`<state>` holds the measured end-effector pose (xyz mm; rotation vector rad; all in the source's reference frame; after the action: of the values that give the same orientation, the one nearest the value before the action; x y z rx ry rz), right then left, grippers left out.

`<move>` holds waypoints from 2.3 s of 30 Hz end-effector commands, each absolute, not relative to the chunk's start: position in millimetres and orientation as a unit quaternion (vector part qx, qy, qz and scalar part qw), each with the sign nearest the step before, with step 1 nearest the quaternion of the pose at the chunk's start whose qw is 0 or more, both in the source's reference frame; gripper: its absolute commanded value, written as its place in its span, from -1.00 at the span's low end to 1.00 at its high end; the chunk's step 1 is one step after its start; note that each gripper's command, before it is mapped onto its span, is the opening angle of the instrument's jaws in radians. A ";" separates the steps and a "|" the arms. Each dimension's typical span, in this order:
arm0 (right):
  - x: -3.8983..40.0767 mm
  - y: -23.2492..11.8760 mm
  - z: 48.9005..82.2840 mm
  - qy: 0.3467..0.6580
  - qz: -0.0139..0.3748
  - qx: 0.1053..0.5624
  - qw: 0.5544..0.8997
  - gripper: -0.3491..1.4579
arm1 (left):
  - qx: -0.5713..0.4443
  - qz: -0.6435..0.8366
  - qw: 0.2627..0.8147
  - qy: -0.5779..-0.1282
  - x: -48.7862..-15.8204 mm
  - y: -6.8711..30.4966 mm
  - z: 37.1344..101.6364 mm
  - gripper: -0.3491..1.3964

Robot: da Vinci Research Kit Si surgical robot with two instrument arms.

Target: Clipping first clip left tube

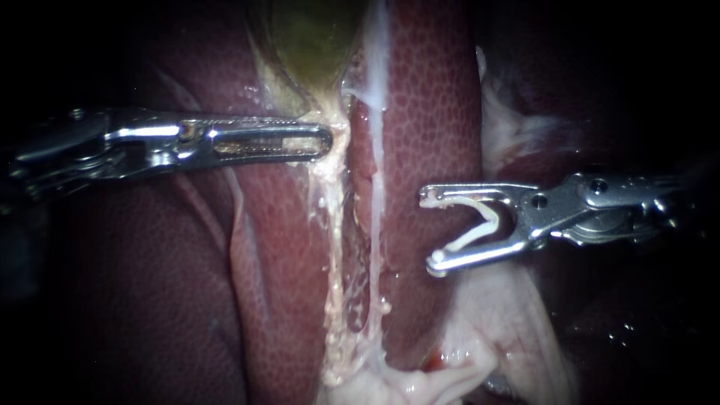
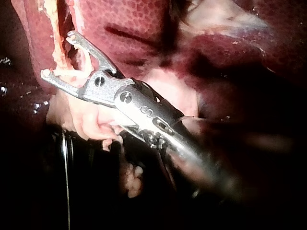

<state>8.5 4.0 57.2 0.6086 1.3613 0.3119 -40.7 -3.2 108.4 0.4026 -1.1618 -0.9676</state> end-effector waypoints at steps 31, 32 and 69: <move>8.2 3.9 57.1 0.616 0.141 0.276 0.724 0.05 | 0.177 -0.456 0.693 -0.529 -33.6 -0.3 99.0 -1.00; 8.2 3.9 57.1 0.616 0.141 0.276 0.724 0.05 | 0.177 -0.457 0.692 -0.530 -33.4 -0.2 98.6 -1.00; 22.5 -1.4 64.7 0.648 0.130 0.282 0.696 0.05 | 0.169 -0.459 0.690 -0.533 -33.2 -0.6 98.3 -1.00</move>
<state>22.7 -1.4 64.7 0.6301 1.4454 0.2890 -33.2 -0.6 98.4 0.3791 -1.1919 -1.0255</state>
